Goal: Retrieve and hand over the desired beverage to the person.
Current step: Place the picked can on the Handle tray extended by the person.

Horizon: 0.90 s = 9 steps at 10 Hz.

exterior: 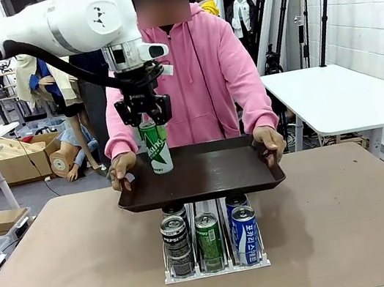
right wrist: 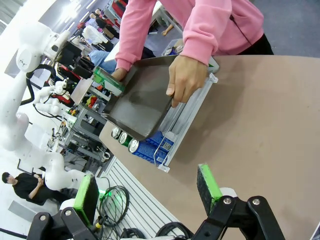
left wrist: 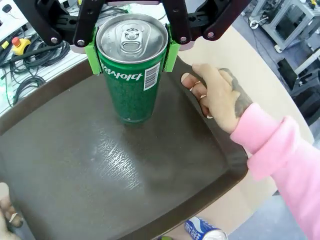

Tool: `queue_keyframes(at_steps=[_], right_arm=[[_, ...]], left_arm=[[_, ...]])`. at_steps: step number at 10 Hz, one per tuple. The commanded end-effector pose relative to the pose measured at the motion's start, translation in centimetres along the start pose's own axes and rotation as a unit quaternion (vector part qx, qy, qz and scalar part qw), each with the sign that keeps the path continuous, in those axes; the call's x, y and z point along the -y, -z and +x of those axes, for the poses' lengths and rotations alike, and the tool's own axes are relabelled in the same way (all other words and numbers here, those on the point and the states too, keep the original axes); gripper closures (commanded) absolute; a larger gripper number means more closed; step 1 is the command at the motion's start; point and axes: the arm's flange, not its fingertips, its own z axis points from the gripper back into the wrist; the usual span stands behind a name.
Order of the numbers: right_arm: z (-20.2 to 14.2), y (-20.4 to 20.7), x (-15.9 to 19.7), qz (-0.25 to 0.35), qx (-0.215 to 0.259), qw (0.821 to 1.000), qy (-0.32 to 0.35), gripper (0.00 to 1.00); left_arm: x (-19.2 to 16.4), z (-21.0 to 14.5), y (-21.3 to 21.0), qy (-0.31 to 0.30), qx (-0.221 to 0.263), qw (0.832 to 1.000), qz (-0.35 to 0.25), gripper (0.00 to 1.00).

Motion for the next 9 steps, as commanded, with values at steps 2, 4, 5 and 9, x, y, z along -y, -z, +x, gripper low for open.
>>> queue_keyframes(at_steps=[2, 4, 5, 9], right_arm=[[0.2, 0.0, 0.0, 0.011, 0.012, 1.000, -0.002, 0.00], [0.2, 0.0, 0.0, 0.011, 0.012, 1.000, -0.002, 0.00], [0.2, 0.0, 0.0, 0.011, 0.012, 1.000, -0.002, 0.00], [0.2, 0.0, 0.0, 0.011, 0.012, 1.000, -0.002, 0.00]], left_arm=[[0.3, 0.9, 0.2, -0.007, -0.017, 1.000, 0.006, 1.00], [0.3, 0.8, 1.1, -0.007, -0.028, 1.000, 0.006, 1.00], [0.4, 0.7, 1.5, -0.008, -0.033, 0.999, 0.005, 1.00], [0.3, 0.9, 2.3, -0.006, -0.039, 0.999, 0.003, 1.00]])
